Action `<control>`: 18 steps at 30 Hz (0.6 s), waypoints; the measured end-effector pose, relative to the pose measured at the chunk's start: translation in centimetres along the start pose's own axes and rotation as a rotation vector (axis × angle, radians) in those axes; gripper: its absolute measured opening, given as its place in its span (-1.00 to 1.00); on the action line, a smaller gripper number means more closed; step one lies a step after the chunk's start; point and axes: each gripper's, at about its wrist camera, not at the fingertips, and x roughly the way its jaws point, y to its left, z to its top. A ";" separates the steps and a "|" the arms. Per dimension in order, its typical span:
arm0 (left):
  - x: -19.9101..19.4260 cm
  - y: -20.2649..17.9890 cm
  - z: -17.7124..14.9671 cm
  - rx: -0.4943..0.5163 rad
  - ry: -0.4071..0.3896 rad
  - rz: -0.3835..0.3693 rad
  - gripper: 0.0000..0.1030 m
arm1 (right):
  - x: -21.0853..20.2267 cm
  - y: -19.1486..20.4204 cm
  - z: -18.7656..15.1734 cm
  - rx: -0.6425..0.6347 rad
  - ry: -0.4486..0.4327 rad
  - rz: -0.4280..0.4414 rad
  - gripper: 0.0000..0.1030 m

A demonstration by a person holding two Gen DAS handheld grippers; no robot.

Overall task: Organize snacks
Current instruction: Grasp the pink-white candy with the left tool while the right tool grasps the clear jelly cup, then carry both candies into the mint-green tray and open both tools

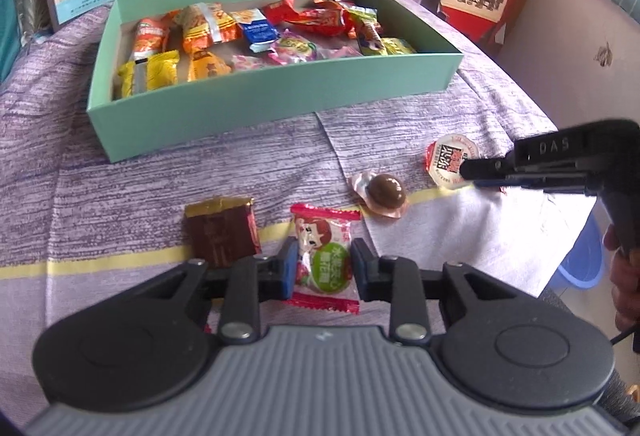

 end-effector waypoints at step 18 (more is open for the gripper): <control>1.5 0.8 -0.4 -0.038 0.046 -0.032 -0.44 | 2.5 0.1 0.7 -0.036 -0.052 -0.025 -0.37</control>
